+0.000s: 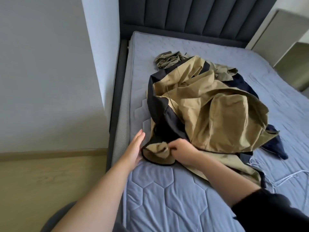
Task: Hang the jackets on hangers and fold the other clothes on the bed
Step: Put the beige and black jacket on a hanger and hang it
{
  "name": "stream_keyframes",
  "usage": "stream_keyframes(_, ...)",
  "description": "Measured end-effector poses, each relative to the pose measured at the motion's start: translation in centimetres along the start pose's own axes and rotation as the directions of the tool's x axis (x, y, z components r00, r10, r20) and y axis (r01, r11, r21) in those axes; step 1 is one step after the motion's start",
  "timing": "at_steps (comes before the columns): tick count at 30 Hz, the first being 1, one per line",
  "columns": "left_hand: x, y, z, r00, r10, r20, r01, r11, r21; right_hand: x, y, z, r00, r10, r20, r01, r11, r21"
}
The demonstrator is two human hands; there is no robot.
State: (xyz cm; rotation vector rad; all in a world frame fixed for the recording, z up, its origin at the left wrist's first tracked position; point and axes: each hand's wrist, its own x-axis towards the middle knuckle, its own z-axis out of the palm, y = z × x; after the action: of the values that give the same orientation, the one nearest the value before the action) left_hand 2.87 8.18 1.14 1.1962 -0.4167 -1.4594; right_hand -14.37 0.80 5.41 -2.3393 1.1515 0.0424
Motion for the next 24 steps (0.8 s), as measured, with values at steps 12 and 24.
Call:
stream_keyframes(12,-2.2,0.1,0.0,0.986,0.096,0.139,-0.145,0.905,0.401,-2.3,-0.6,1.8,0.822,-0.110,-0.558,0.113,0.993,-0.028)
stream_keyframes(24,-2.7,-0.3,0.8,0.977,0.185,-0.103,-0.150,0.949,0.276,-0.7,0.2,0.5,0.973,0.007,-0.229,-0.024,0.997,-0.072)
